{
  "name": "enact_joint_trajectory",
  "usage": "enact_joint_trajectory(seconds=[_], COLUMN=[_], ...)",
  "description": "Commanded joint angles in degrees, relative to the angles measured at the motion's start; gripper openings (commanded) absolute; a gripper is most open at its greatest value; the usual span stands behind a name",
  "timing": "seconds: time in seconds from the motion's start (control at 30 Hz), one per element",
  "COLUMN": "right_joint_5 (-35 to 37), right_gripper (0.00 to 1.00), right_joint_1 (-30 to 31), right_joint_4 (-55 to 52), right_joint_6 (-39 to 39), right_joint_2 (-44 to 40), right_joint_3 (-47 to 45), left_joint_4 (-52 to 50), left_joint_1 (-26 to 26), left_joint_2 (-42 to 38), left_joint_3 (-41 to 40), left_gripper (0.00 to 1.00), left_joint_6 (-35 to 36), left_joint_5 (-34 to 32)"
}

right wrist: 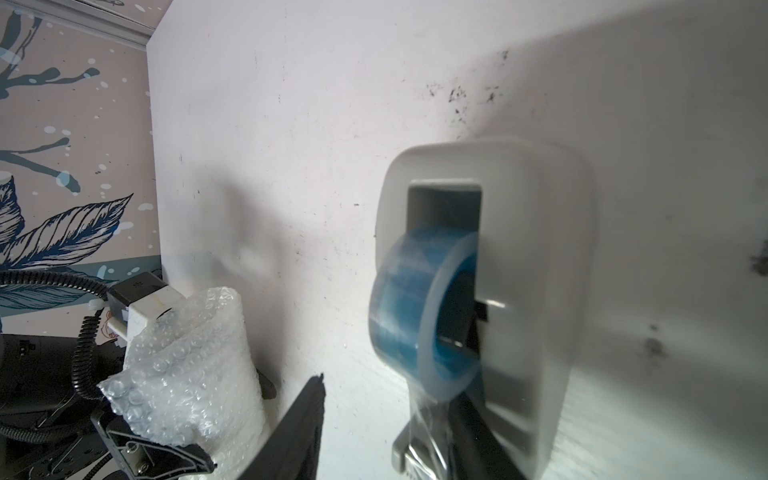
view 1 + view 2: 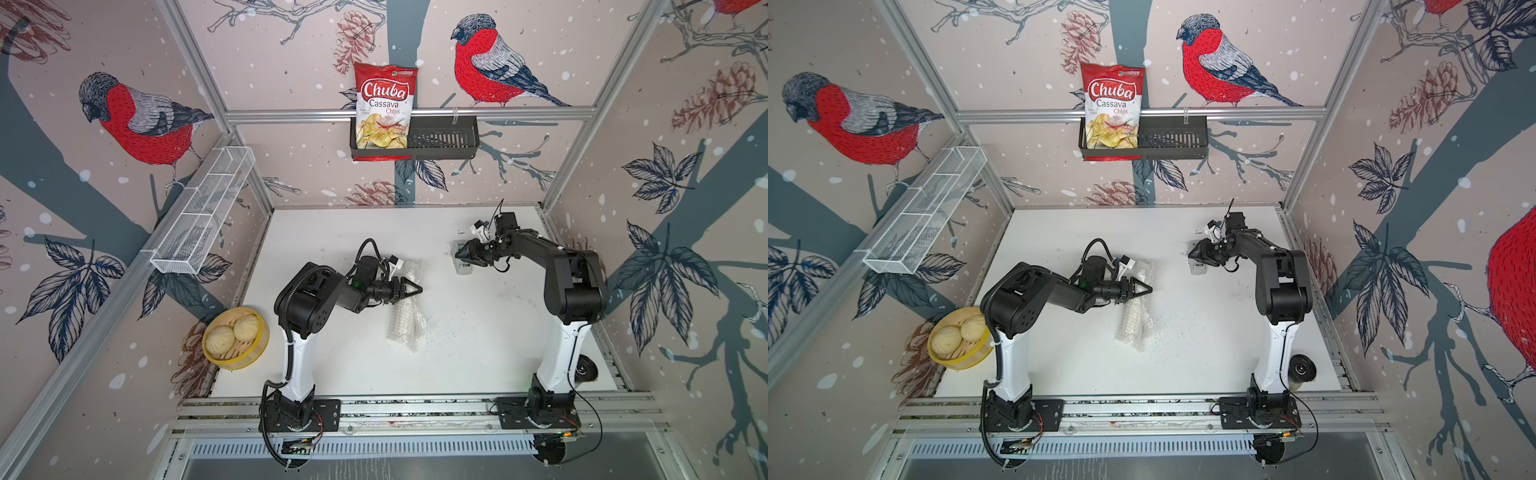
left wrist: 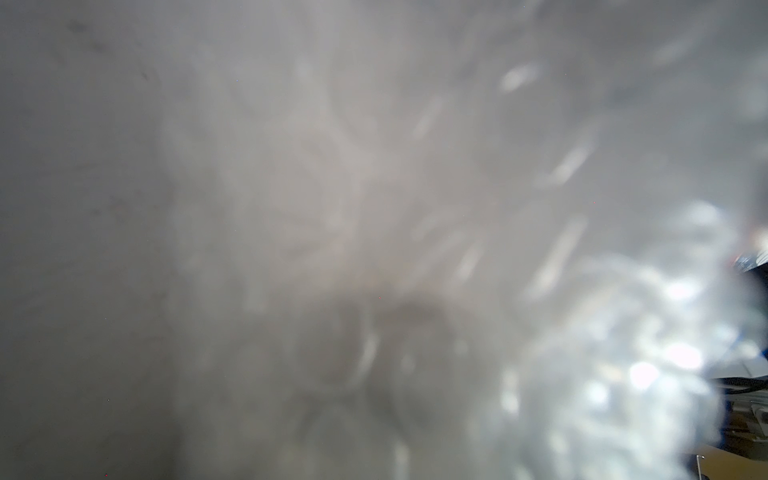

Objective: Wrap vases in bubble wrap
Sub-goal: Tear off the tape using the Tape Cutter.

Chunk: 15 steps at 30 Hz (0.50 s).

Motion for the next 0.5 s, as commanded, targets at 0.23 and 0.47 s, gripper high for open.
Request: enact_joint_trajectory(seconds=[0.23,0.47], right_joint_5=[1.7,0.9], right_gripper=[0.30,0.17], right_joint_1=[-0.7,-1.0], right_joint_4=[-1.2,0.0], right_joint_6=[0.9,1.6], right_joint_2=[0.2,0.1], right_joint_3=[-1.8,-2.8], left_joint_4=[1.8,1.8], left_joint_1=[0.1,0.1], left_joint_2=[-0.5,-0.4], left_joint_3=[0.1,0.2], left_gripper=[0.32,0.32], left_joint_6=[1.5,1.5], left_joint_5=[0.5,0.5])
